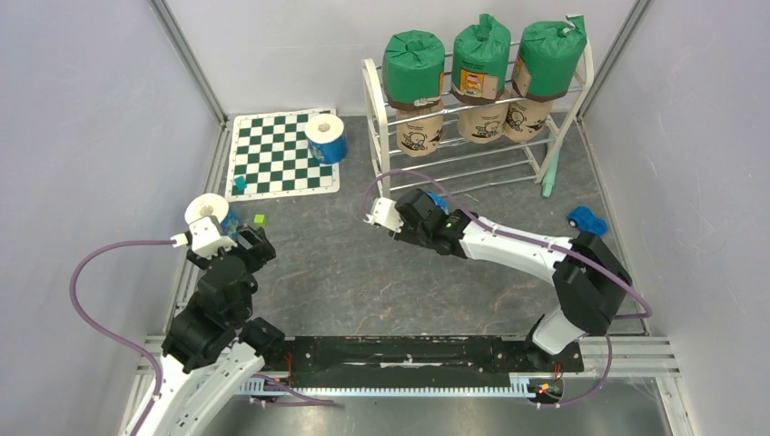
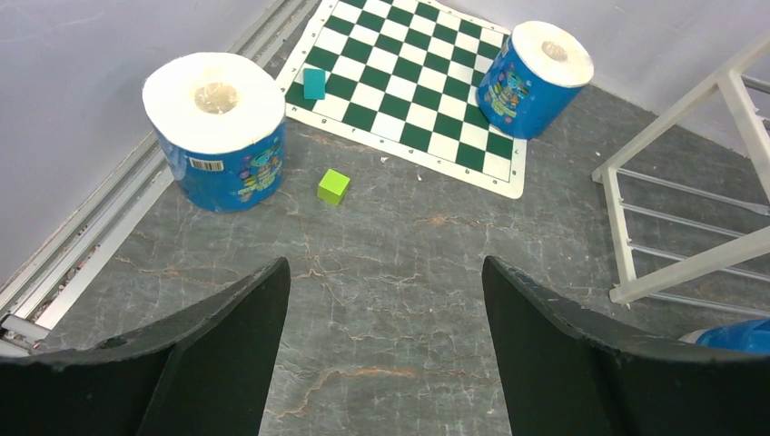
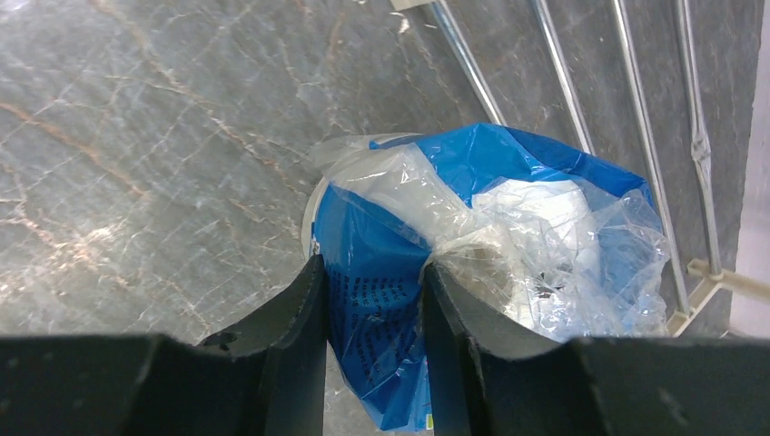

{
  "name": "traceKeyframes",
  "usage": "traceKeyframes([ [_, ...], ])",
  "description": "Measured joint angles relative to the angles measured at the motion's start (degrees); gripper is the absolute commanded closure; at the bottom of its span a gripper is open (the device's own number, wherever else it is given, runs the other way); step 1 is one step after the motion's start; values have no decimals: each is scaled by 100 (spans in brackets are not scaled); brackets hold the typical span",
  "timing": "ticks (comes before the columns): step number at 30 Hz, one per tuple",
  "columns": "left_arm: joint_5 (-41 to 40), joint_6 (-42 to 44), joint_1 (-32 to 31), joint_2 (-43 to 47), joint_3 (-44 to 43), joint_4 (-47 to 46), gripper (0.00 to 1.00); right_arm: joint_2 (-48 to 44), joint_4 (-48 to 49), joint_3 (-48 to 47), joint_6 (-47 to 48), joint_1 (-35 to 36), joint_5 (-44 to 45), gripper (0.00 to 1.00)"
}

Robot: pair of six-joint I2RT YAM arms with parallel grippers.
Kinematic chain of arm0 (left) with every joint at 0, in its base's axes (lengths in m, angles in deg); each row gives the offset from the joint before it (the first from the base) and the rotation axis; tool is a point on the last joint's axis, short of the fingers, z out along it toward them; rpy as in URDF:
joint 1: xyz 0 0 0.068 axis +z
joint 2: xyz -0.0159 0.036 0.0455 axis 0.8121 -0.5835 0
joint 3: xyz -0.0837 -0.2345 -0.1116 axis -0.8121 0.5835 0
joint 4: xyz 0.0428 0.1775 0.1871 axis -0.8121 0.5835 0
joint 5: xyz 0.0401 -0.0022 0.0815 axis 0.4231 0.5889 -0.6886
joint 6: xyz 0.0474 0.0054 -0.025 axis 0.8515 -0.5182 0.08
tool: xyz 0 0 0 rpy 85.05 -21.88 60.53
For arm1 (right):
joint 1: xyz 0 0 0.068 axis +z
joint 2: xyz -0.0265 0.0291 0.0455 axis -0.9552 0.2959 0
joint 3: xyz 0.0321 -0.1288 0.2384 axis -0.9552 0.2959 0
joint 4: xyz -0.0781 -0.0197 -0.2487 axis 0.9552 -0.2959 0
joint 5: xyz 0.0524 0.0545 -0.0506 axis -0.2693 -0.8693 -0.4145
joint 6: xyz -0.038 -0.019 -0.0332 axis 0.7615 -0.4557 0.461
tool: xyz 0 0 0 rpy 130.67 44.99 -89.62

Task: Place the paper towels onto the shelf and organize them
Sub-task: Pick up the paper towel from the center of the board, then place the paper towel on the shelf.

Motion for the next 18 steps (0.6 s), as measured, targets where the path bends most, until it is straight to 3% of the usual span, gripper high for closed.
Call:
traceKeyframes([
  [18, 0, 2, 24, 4, 44, -2, 17, -415, 1377, 363, -490, -715, 26, 84],
])
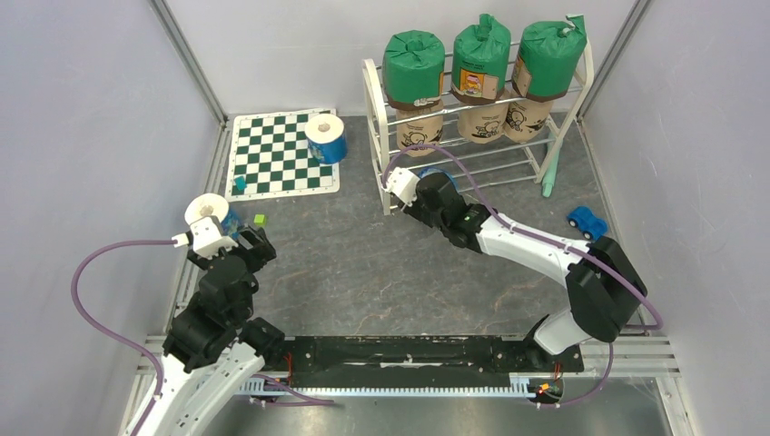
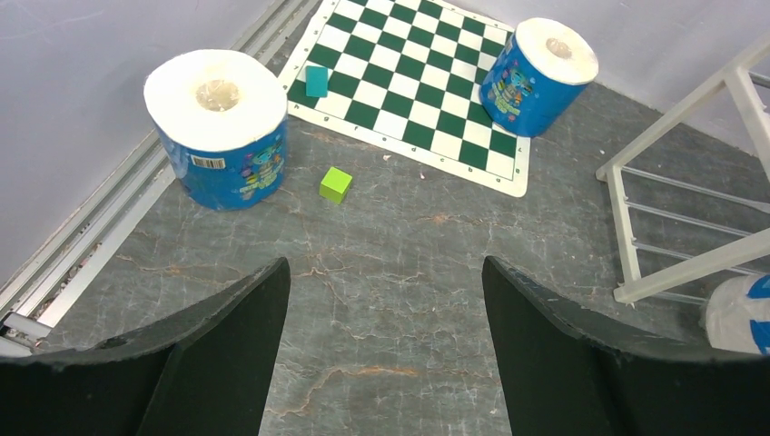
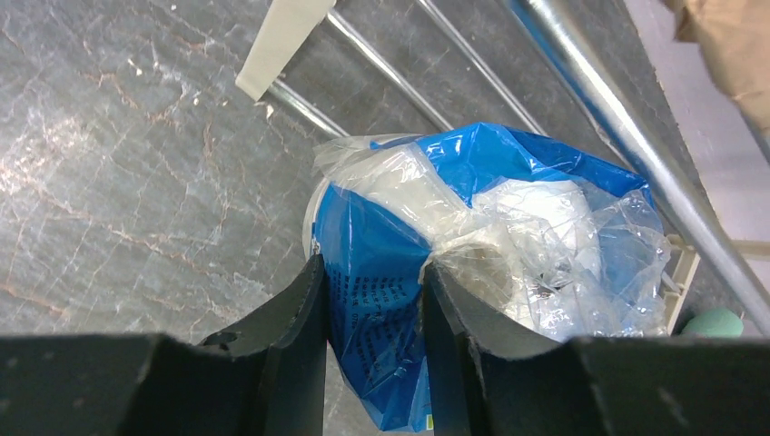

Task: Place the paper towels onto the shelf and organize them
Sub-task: Place the paper towel on the shelf.

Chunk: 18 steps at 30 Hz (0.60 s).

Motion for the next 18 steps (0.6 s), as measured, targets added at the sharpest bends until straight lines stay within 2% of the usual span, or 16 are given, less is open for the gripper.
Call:
traceKeyframes([
  [18, 7, -2, 61, 0, 11, -2, 17, 201, 1156, 122, -81, -210, -260, 84],
])
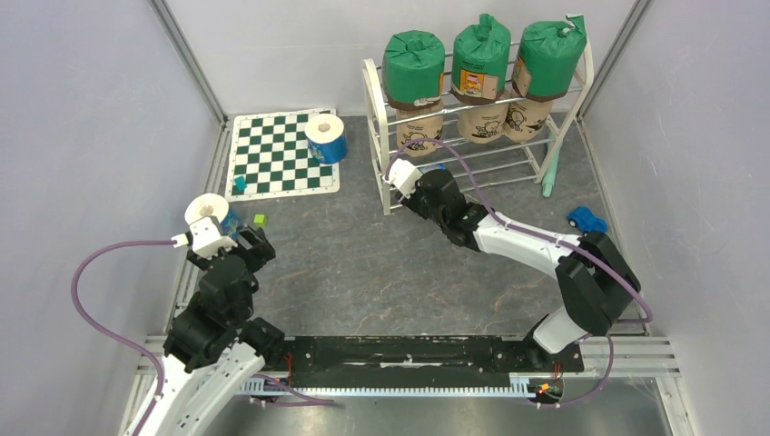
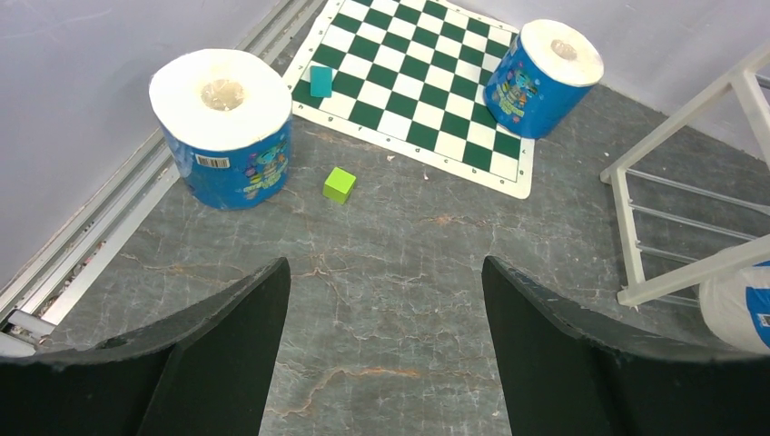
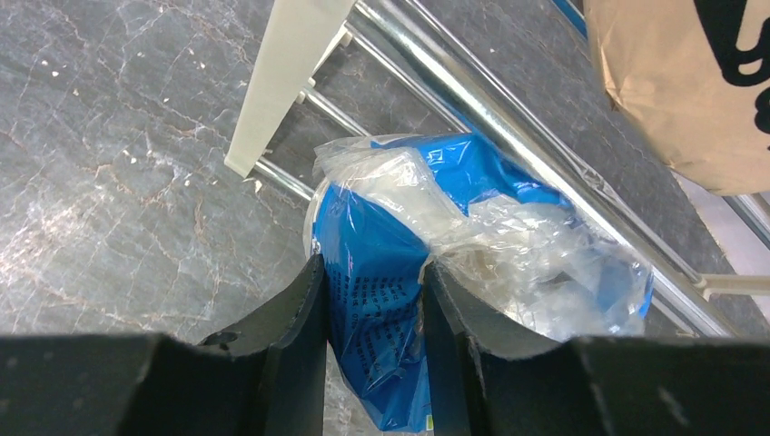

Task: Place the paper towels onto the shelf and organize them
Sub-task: Place the paper towel on the shelf.

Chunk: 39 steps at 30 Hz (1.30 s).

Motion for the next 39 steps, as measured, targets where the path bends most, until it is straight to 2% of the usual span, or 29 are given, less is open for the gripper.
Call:
traceKeyframes([
  [12, 9, 0, 13, 7, 9, 0, 17, 468, 905, 203, 155, -155, 13, 83],
  [24, 17, 0, 26, 11, 11, -2, 17, 560, 1735, 468, 361, -199, 13, 76],
  [27, 20, 2, 37, 15, 11, -2, 17, 614, 1880, 468, 428, -203, 13, 73],
  [32, 20, 0, 35, 15, 11, -2, 17, 737, 2129, 466, 522, -203, 17, 60],
  [39, 22, 2, 37, 15, 11, -2, 17, 905, 2389, 404, 592, -225, 26, 50],
])
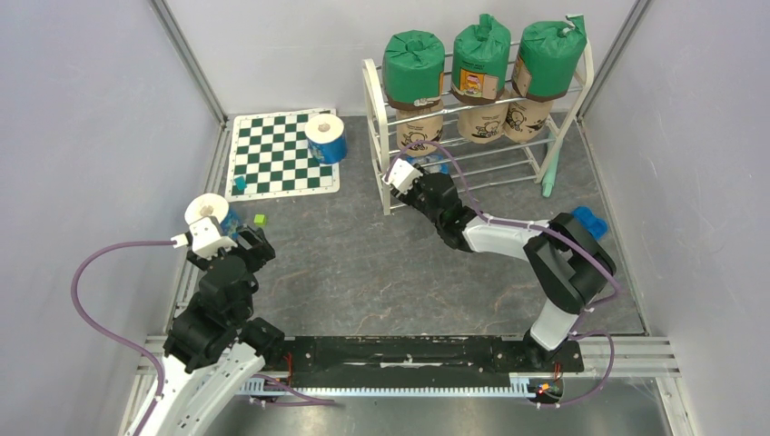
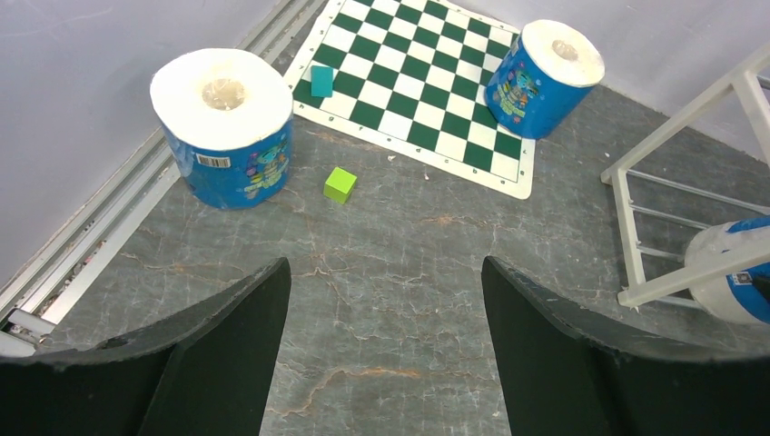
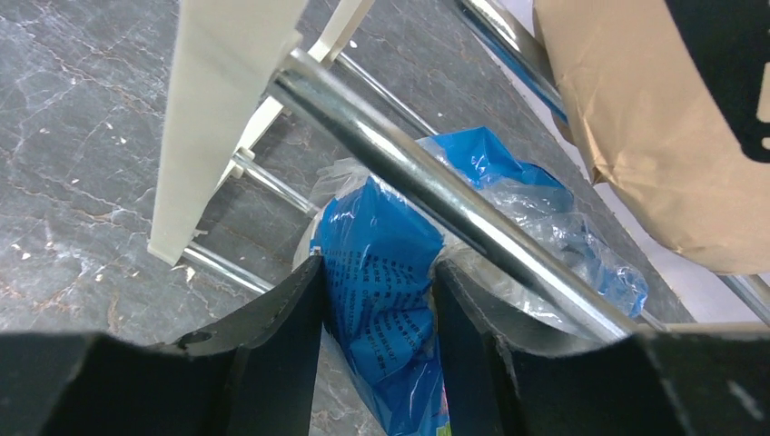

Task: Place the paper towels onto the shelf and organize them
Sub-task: Place the paper towel on the shelf.

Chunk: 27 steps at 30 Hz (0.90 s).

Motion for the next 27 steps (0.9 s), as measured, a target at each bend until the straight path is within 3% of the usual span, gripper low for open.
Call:
traceKeyframes([
  [11, 17, 0, 11, 0, 9, -9, 17, 68, 39, -31, 26, -24, 57, 30],
  [13, 17, 0, 15, 0, 9, -20, 17, 63, 28, -26, 7, -20, 52, 21],
  [15, 20, 0, 15, 0, 9, -33, 17, 33, -4, 2, -20, -15, 35, 2],
  [27, 24, 0, 37, -2, 9, -101, 17, -699, -382, 229, -214, -20, -103, 2],
])
